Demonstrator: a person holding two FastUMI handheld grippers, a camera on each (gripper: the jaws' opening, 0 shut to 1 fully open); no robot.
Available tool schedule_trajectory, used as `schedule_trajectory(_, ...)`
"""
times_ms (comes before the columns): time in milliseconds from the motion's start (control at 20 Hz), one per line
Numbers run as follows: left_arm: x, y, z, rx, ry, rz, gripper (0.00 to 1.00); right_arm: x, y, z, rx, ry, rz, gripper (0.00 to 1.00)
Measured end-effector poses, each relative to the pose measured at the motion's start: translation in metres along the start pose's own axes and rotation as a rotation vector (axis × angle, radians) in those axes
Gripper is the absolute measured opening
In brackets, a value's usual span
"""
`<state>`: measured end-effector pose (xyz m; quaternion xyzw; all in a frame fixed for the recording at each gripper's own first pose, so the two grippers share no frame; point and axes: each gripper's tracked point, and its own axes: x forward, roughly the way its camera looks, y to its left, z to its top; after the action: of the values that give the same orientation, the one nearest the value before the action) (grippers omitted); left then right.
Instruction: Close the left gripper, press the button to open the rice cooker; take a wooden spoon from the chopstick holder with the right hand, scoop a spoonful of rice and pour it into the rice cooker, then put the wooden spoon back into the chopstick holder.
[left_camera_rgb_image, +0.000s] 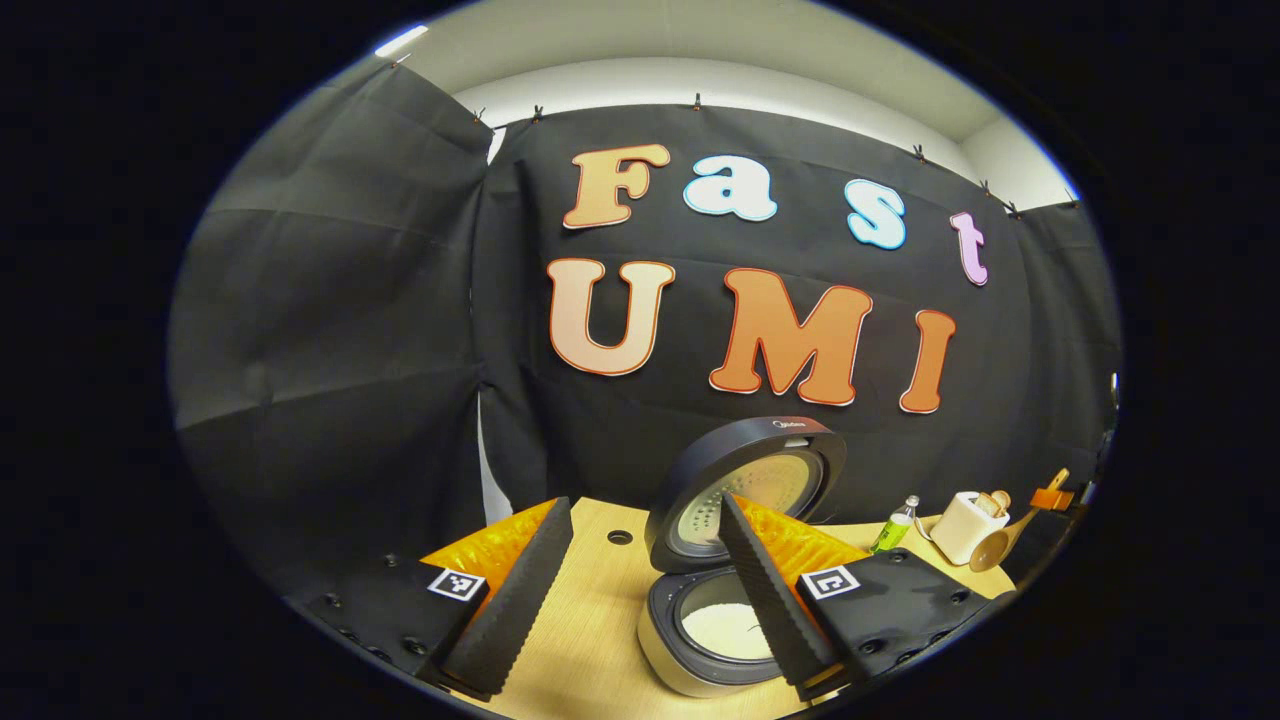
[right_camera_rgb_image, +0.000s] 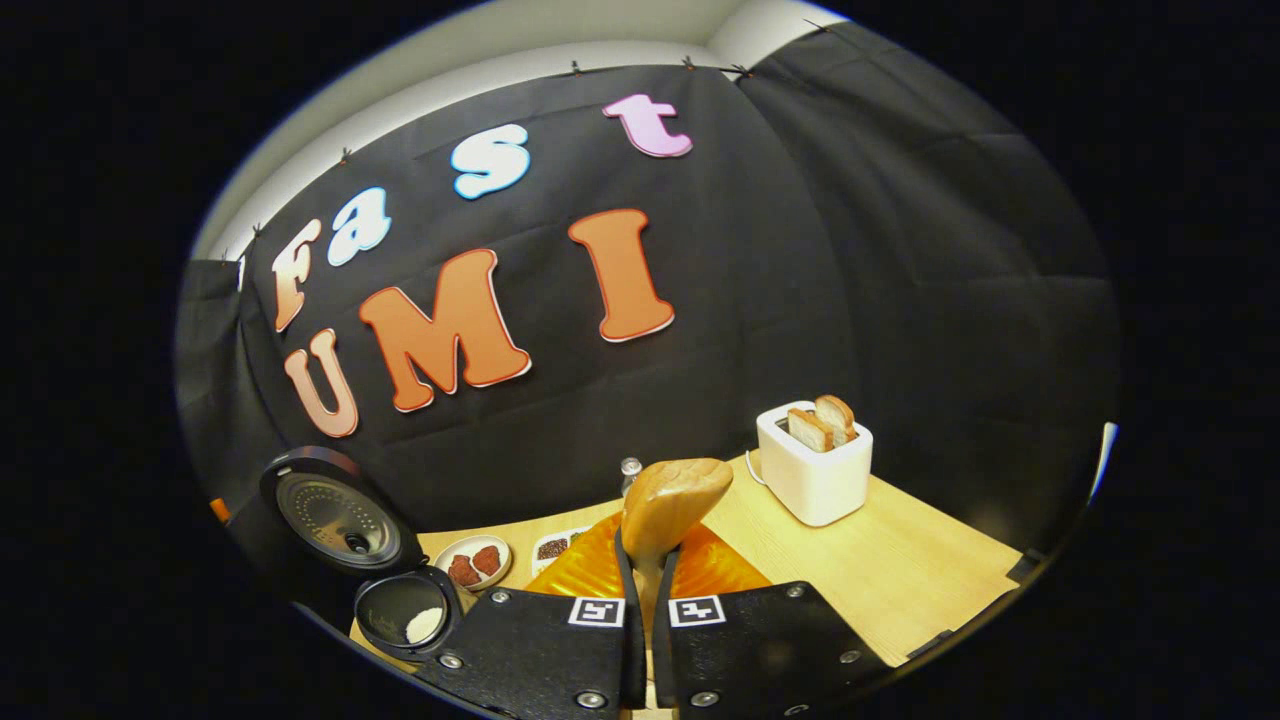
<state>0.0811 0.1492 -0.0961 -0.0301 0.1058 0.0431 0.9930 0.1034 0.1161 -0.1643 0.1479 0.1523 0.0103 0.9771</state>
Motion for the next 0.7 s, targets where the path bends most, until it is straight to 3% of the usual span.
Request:
schedule_trajectory(350,-0.024,-0.011,0.004,0.039,-0.003,0.073,0.99,0.039,-0.038,-0.077,0.035,0.131,-0.009,0.02)
schedule_trajectory(700,-0.038,-0.019,0.000,0.047,0.006,0.121,0.97,0.062,-0.050,-0.118,0.120,0.215,0.023,0.05)
